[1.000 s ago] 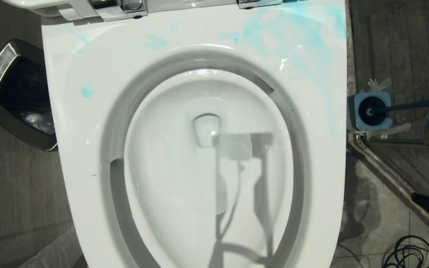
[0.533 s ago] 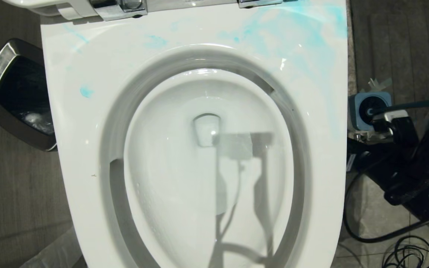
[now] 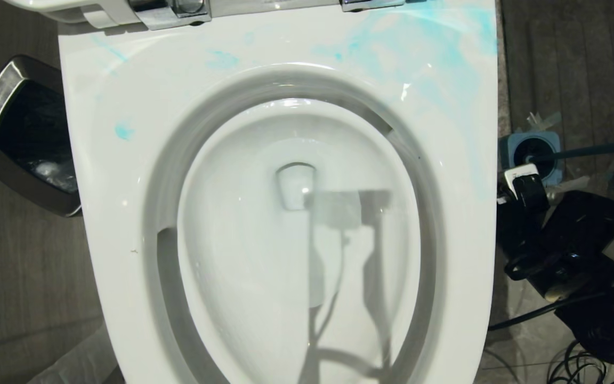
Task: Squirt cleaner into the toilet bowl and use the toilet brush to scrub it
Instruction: Pour in the cleaning agent
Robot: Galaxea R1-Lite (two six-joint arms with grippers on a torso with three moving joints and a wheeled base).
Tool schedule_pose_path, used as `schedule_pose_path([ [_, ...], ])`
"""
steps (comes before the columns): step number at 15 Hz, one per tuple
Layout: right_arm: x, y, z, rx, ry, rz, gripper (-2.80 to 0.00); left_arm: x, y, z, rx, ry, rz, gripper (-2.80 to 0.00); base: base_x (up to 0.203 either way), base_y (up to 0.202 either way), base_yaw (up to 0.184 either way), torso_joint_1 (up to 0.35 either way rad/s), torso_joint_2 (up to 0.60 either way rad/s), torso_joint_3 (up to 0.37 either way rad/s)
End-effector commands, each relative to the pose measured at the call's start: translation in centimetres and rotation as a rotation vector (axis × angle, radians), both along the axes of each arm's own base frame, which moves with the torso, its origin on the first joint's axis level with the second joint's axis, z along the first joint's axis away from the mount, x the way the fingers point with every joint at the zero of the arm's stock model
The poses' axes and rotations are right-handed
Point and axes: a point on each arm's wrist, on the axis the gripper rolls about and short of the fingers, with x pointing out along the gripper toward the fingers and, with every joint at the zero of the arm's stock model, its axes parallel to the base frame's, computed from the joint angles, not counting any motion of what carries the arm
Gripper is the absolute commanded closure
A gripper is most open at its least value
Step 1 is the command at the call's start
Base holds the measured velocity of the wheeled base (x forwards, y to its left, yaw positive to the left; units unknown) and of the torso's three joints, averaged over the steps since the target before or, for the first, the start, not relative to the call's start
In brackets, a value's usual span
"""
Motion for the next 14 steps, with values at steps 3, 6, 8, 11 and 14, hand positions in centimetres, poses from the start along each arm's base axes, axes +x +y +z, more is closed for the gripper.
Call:
schedule_pose_path([
  [3,1.6,0.0,-0.7,0.02,-0.063,0.009,-2.8,0.0,0.0,0.0,0.0,0.002,0.0,0.0,0.0,0.0,0.0,0.0,0.0,0.0],
  [6,3.7,0.3,-0.4,0.053,-0.109,0.025,-2.8,0.0,0.0,0.0,0.0,0.0,0.0,0.0,0.0,0.0,0.0,0.0,0.0,0.0],
  [8,5.2,0.6,0.2,0.084,-0.152,0.028,-2.8,0.0,0.0,0.0,0.0,0.002,0.0,0.0,0.0,0.0,0.0,0.0,0.0,0.0],
  [11,7.4,1.1,1.3,0.118,-0.226,0.033,-2.8,0.0,0.0,0.0,0.0,0.002,0.0,0.0,0.0,0.0,0.0,0.0,0.0,0.0],
  [14,9.7,1.6,2.4,0.134,-0.305,0.037,-2.8,0.0,0.0,0.0,0.0,0.002,0.0,0.0,0.0,0.0,0.0,0.0,0.0,0.0],
])
